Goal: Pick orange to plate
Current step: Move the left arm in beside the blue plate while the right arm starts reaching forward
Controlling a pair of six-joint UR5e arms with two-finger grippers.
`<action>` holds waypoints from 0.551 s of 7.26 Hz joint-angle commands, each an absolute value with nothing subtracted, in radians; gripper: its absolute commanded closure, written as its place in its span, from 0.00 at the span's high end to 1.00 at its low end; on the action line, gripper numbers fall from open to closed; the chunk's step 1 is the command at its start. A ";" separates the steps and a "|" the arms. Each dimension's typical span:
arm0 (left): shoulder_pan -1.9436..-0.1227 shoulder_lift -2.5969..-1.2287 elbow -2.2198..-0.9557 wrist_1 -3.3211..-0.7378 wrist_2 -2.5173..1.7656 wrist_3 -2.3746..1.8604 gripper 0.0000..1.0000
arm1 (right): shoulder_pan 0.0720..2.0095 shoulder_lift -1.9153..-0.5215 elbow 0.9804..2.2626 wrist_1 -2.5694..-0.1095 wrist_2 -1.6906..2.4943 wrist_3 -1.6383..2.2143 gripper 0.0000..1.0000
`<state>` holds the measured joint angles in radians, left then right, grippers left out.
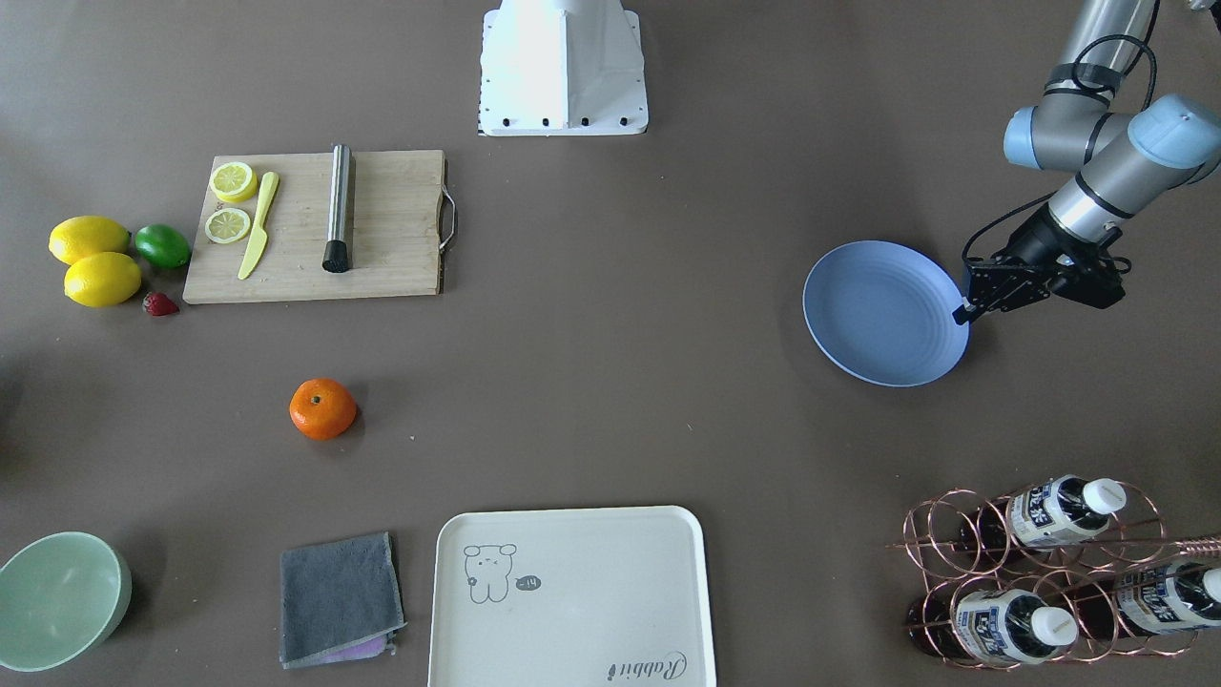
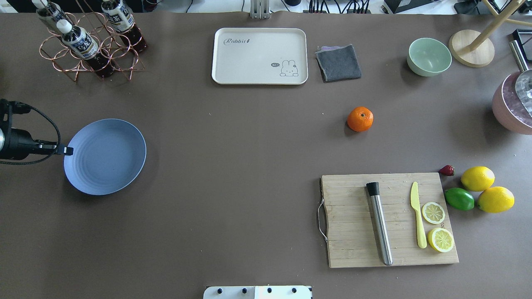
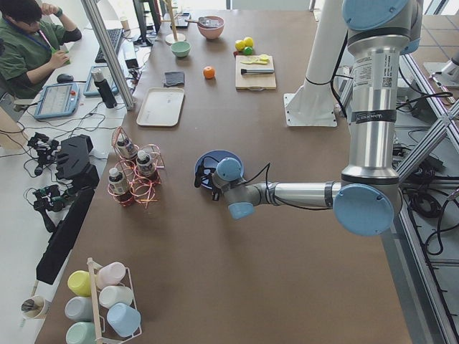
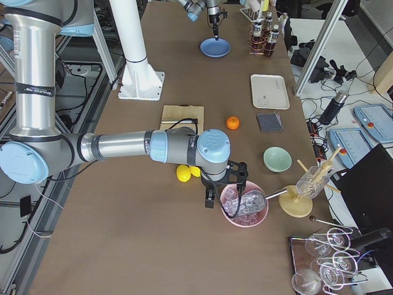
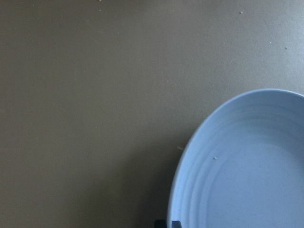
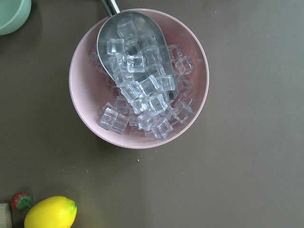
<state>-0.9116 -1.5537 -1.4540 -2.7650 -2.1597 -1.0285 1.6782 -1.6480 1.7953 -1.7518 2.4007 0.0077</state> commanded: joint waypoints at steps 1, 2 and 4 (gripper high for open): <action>-0.986 -1.630 -1.486 -2.684 -2.268 -1.045 0.00 | 1.678 -1.640 1.805 -1.752 2.448 0.011 1.00; -0.985 -1.663 -1.532 -2.634 -2.260 -1.122 0.00 | 1.660 -1.637 1.834 -1.747 2.460 0.090 1.00; -0.956 -1.756 -1.565 -2.574 -2.231 -1.217 0.00 | 1.576 -1.634 1.865 -1.608 2.459 0.287 1.00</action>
